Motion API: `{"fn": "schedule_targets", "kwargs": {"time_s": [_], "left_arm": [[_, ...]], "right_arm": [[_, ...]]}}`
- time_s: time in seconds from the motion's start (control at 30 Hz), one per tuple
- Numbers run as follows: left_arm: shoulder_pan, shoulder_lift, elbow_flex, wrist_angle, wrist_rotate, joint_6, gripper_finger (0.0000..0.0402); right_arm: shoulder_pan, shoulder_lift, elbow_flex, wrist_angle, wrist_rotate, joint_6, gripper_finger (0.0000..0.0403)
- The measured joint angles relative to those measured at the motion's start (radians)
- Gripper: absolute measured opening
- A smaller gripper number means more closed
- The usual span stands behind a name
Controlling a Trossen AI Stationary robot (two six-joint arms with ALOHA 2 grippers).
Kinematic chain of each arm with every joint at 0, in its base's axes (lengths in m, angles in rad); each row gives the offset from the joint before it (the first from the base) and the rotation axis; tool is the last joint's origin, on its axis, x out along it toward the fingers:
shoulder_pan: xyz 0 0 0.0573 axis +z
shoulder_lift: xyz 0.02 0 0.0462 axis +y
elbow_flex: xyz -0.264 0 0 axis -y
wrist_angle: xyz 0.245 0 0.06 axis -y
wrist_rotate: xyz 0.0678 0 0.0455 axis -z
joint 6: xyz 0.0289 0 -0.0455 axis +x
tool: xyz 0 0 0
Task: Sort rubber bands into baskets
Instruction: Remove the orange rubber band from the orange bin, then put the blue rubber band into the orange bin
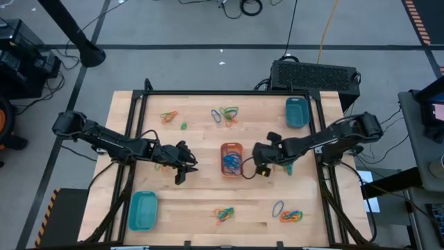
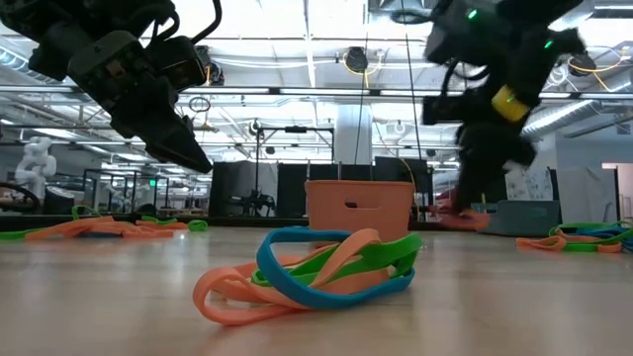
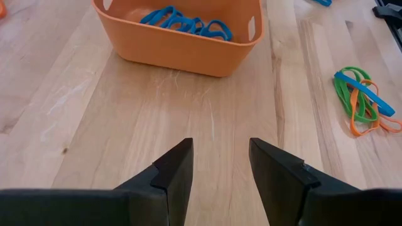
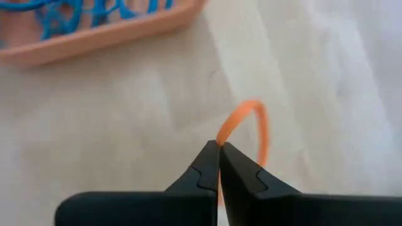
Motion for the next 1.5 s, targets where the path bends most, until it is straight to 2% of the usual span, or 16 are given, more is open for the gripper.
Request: {"fn": "schedule_targets", "kwargs": {"time_s": [0.1, 0.3, 0.6, 0.7, 0.77, 0.87, 0.97, 1.1, 1.17, 1.3, 1.37, 1.5], "left_arm": [[0.000, 0.000, 0.000, 0.000, 0.000, 0.003, 0.0162], [0.000, 0.000, 0.000, 0.001, 0.000, -0.004, 0.0162], [0.000, 0.000, 0.000, 0.004, -0.003, -0.013, 0.0162], [0.000, 0.000, 0.000, 0.006, -0.020, -0.004, 0.0162], [0.000, 0.000, 0.000, 0.016, -0.053, -0.001, 0.0162], [0.003, 0.000, 0.000, 0.062, -0.097, 0.048, 0.0162], [0.037, 0.000, 0.000, 0.141, -0.136, 0.111, 0.0162], [0.195, 0.000, 0.008, 0.222, -0.150, 0.195, 0.0162], [0.325, 0.012, 0.042, 0.206, -0.108, 0.225, 0.0162], [0.558, 0.096, 0.154, 0.156, 0.144, 0.273, 0.0162], [0.614, 0.164, 0.217, 0.113, 0.198, 0.326, 0.0162], [0.647, 0.336, 0.339, 0.063, 0.201, 0.367, 0.0162]], "right_arm": [[0.036, -0.058, 0.001, -0.122, -0.084, 0.145, 0.0001], [0.108, -0.088, 0.001, -0.286, -0.138, 0.456, 0.0006], [0.151, -0.088, 0.001, -0.294, -0.181, 0.496, 0.0062], [0.150, -0.093, 0.001, -0.292, -0.224, 0.428, 0.0087], [0.151, -0.105, 0.001, -0.279, -0.190, 0.398, 0.0097], [0.153, -0.134, 0.001, -0.255, -0.025, 0.356, 0.0099], [0.146, -0.179, 0.001, -0.191, 0.124, 0.243, 0.0094], [0.099, -0.245, 0.001, -0.021, 0.261, 0.003, 0.0091], [0.050, -0.264, 0.001, 0.071, 0.255, -0.146, 0.0091], [-0.061, -0.273, 0.001, 0.213, 0.249, -0.368, 0.0091], [-0.118, -0.273, -0.003, 0.243, 0.248, -0.434, 0.0091], [-0.225, -0.273, -0.026, 0.277, 0.166, -0.542, 0.0091]]}}
